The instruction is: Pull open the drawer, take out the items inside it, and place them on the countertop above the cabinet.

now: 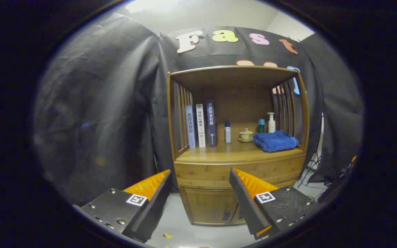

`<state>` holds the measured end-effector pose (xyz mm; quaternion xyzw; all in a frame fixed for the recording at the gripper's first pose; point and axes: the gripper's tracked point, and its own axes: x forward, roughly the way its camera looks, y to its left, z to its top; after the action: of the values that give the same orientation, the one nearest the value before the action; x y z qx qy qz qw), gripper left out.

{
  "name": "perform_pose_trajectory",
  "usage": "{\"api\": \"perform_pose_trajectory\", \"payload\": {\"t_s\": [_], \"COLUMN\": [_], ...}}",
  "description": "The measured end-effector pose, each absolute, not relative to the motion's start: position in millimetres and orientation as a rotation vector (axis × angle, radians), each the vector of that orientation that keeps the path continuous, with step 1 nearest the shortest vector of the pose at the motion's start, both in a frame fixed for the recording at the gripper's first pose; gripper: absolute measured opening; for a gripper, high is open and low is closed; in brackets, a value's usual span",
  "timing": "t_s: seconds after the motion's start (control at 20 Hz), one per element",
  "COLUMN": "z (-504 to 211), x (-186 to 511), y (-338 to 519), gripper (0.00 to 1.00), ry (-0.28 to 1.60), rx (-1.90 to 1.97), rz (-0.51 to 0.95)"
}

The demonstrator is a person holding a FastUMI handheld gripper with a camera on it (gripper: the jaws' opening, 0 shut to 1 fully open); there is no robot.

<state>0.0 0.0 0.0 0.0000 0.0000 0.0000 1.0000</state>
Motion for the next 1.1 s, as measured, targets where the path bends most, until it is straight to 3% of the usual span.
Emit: {"api": "perform_pose_trajectory", "payload": {"t_s": [1.1], "z": [-9], "x": [7], "y": [-35], "gripper": [0.99], "ry": [-0.016], "rx": [0.015], "rz": [-0.062]}}
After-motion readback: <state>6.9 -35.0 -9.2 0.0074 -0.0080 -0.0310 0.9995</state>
